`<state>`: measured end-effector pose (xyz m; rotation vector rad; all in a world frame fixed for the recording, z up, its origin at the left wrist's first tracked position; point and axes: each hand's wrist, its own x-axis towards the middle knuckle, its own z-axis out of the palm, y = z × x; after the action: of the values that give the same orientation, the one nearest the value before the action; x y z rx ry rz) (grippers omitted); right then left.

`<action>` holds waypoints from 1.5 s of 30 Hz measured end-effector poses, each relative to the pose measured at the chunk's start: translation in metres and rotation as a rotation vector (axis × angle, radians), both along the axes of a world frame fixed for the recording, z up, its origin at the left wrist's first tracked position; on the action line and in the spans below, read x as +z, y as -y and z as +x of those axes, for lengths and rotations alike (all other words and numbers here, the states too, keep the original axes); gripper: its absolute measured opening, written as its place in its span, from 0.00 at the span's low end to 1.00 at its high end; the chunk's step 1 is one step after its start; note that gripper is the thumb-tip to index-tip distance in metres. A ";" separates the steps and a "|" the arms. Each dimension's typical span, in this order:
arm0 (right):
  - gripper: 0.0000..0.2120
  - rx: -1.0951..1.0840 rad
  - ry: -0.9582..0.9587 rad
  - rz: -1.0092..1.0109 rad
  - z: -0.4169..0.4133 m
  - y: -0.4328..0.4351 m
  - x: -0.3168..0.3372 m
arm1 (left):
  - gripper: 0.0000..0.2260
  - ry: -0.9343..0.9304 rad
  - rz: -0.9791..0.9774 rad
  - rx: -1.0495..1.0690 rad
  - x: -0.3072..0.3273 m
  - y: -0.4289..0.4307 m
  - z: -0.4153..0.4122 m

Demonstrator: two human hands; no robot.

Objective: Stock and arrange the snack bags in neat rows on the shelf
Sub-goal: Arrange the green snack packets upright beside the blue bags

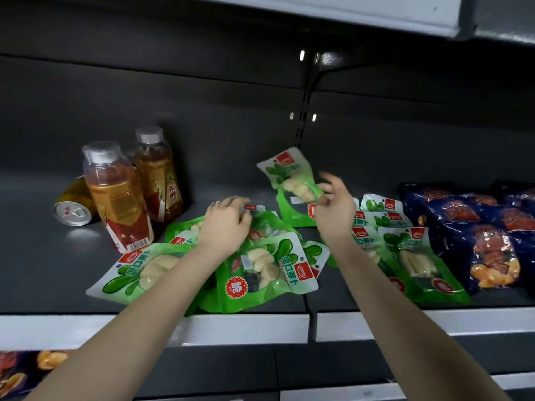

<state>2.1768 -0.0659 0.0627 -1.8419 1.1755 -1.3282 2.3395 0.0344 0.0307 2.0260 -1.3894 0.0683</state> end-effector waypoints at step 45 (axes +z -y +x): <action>0.50 0.582 -0.466 0.330 -0.026 -0.038 0.000 | 0.10 -0.773 -0.404 -0.004 -0.014 0.018 0.008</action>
<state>2.1504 -0.0282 0.0627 -2.0695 0.8893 -0.3719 2.3480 0.0165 0.0169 1.4671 -0.8012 -0.3701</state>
